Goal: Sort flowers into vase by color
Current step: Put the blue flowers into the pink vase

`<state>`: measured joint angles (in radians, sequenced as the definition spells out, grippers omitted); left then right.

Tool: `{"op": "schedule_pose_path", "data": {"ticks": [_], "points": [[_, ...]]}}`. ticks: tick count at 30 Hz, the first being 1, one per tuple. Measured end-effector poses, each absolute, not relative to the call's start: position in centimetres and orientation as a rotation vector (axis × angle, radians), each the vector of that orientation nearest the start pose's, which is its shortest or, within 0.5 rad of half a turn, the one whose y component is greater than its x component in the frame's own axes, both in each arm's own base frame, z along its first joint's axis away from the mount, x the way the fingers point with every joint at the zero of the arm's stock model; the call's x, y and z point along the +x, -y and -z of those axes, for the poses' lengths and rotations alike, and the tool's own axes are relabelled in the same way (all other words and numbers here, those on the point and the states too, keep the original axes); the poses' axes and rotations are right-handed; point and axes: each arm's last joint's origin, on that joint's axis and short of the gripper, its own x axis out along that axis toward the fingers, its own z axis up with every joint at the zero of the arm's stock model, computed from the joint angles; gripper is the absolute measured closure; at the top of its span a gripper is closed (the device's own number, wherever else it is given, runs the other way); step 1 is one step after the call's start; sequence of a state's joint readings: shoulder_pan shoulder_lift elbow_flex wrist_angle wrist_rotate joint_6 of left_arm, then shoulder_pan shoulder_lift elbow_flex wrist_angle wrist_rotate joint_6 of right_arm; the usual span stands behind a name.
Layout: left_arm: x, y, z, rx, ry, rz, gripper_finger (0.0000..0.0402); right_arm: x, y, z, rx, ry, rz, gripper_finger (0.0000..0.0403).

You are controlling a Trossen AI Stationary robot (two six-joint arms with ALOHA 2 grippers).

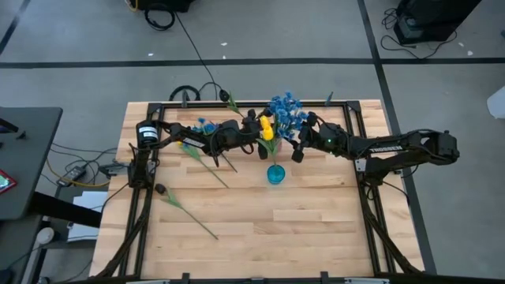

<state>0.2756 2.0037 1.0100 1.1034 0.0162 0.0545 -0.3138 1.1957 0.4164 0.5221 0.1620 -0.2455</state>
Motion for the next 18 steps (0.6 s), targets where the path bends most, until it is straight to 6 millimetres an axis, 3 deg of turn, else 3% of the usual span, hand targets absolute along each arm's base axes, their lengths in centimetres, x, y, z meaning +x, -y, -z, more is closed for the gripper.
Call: {"op": "schedule_pose_path", "data": {"ticks": [12,18], "points": [[39.50,-11.32,-18.03,0.118,0.086,-0.278,0.0243,21.92,7.61,-19.15,-0.209,-0.353,0.433,0.0174],[39.52,-11.34,-17.78,0.117,0.061,-0.279,0.0281,21.91,7.59,-19.08,-0.208,-0.361,0.427,0.0173]]}}
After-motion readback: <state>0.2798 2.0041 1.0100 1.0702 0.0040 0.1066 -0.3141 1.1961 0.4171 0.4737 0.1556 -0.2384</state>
